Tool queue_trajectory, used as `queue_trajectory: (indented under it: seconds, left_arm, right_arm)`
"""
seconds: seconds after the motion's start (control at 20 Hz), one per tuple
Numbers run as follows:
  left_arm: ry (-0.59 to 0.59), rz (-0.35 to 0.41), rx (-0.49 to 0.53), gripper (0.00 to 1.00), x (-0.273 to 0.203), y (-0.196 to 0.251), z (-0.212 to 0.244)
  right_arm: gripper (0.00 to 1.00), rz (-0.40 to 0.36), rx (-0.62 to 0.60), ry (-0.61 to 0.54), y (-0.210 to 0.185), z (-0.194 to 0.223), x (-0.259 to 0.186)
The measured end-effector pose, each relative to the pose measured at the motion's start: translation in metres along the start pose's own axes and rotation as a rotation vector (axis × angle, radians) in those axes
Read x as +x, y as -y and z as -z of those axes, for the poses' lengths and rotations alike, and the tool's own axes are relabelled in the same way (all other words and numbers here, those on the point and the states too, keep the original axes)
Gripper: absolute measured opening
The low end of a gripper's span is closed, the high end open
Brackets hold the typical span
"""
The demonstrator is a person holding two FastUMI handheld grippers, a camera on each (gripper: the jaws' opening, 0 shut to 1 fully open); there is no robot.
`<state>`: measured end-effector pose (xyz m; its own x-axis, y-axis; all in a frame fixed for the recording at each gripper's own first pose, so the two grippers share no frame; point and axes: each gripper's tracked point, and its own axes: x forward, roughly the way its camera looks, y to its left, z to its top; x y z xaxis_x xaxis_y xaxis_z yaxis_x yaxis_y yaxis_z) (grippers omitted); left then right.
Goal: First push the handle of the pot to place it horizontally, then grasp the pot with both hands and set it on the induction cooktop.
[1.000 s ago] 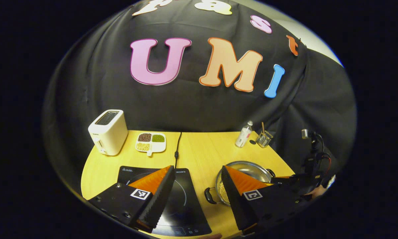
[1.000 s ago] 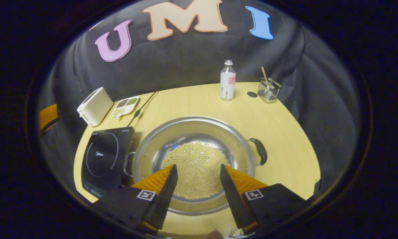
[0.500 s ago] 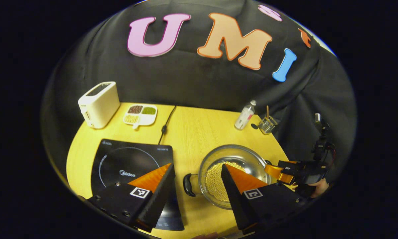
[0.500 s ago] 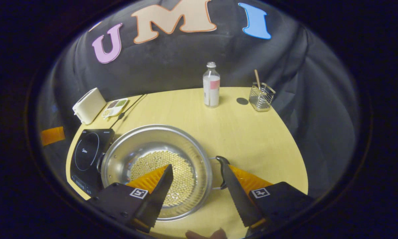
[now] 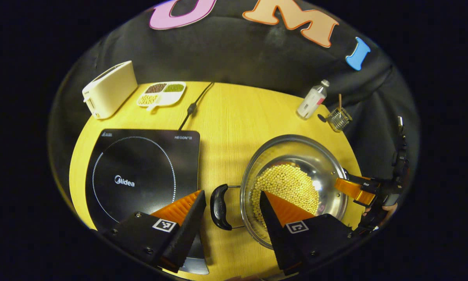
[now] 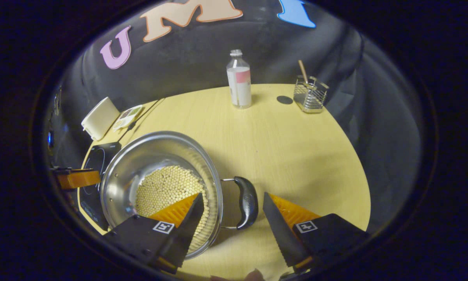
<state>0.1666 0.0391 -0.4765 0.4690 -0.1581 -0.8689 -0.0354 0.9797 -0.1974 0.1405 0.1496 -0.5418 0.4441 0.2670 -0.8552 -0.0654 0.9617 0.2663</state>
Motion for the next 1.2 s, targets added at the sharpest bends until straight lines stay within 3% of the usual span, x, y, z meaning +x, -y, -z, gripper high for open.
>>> queue_trajectory:
  seconds: [0.25, 0.35, 0.4, 0.45, 0.55, 0.6, 0.8, 0.95, 1.2]
  left_arm:
    - [-0.051, 0.000, -0.015, 0.86, 0.020, 0.001, 0.012]
    - [-0.057, 0.002, -0.020, 0.86, 0.028, 0.002, 0.014]
    - [-0.065, 0.005, -0.024, 0.91, 0.033, 0.002, 0.017]
    - [-0.083, 0.004, -0.031, 0.85, 0.037, 0.002, 0.021]
    - [-0.072, -0.002, -0.028, 0.89, 0.042, -0.002, 0.018]
    - [-0.070, 0.003, -0.028, 0.78, 0.044, -0.003, 0.018]
    - [-0.081, 0.040, -0.034, 0.64, 0.048, -0.005, 0.021]
    - [-0.118, 0.056, -0.051, 0.58, 0.045, -0.004, 0.024]
    - [-0.063, 0.053, -0.045, 0.56, 0.023, -0.003, 0.015]
  right_arm:
    - [0.95, -0.006, -0.006, -0.039, -0.005, 0.008, 0.015]
    - [0.86, -0.005, -0.006, -0.055, -0.004, 0.011, 0.020]
    - [0.90, 0.001, -0.008, -0.066, -0.003, 0.013, 0.024]
    - [0.86, 0.000, -0.005, -0.075, -0.003, 0.016, 0.025]
    - [0.74, -0.001, 0.012, -0.091, 0.000, 0.021, 0.027]
    - [0.76, 0.000, 0.029, -0.097, 0.000, 0.023, 0.028]
    - [0.62, -0.048, 0.120, -0.126, -0.001, 0.028, 0.030]
    - [0.53, -0.071, 0.175, -0.135, -0.003, 0.027, 0.024]
    - [0.52, -0.089, 0.177, -0.094, -0.004, 0.015, 0.011]
